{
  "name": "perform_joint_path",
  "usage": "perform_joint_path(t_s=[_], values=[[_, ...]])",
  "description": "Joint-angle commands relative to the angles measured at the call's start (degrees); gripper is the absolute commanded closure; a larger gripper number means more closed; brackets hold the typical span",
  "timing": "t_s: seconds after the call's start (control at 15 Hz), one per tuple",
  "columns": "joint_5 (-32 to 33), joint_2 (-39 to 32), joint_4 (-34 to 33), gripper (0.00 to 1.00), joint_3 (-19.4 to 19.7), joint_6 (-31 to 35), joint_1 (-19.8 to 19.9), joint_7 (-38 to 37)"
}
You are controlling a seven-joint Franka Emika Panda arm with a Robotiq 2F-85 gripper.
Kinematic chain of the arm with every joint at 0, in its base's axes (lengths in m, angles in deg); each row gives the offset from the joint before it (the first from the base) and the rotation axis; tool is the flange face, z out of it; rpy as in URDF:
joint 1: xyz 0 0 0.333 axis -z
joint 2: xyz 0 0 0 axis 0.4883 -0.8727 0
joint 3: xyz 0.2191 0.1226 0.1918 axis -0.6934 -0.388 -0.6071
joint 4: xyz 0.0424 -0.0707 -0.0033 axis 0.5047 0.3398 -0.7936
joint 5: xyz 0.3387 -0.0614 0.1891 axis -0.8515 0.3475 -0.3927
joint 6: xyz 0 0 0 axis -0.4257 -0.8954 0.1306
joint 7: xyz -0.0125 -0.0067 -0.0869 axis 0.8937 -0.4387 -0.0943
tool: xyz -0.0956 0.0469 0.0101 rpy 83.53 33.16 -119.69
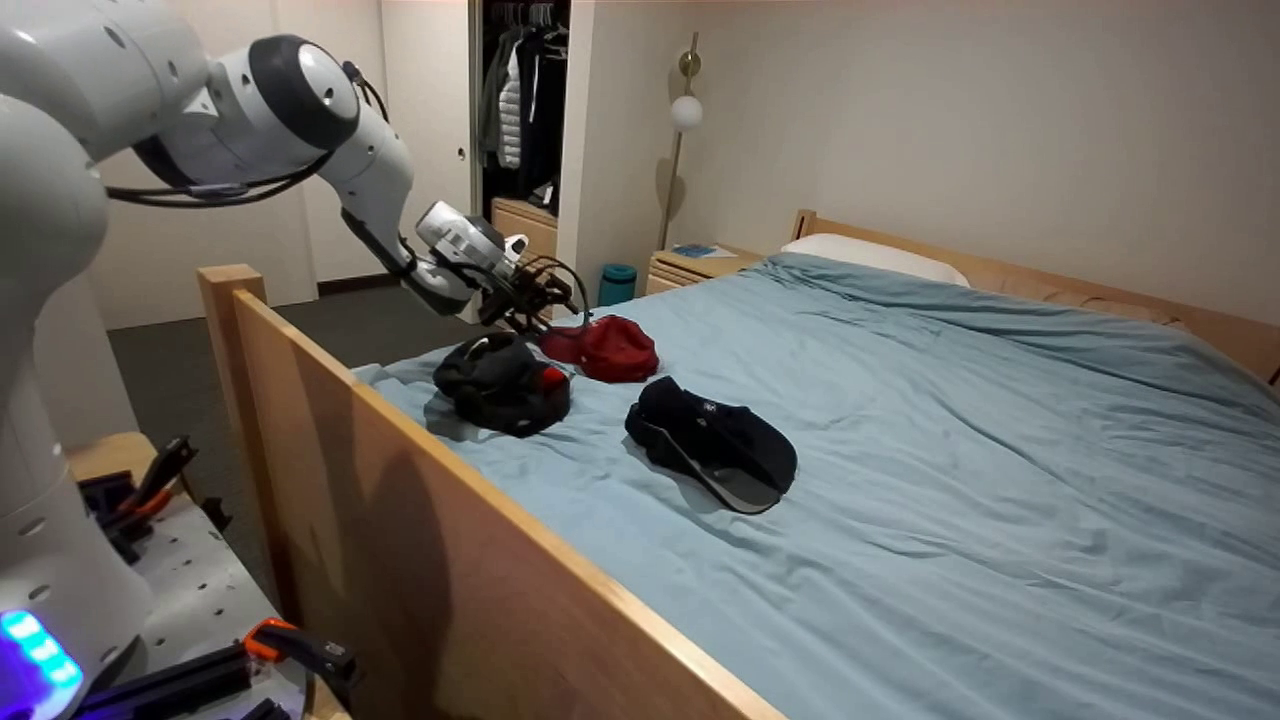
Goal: Turn the red cap
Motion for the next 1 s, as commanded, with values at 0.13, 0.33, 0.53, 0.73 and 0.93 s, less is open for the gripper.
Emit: perform_joint_path(t_s=[0.13, 0.33, 0.53, 0.73, 0.93], values=[[-0.42, -0.72, -0.73, 0.40, 0.41, -0.10, -0.11, -0.76], [-1.55, 2.86, 2.72, 0.59, -3.08, 2.03, 1.47, 3.01], [-0.45, 7.07, 6.44, 0.78, -7.97, 13.86, 5.77, 9.18], [0.08, 11.11, 10.26, 0.94, -15.59, 21.07, 11.46, 19.15], [-0.30, 15.72, 15.78, 0.99, -27.74, 18.18, 19.41, 31.31]])
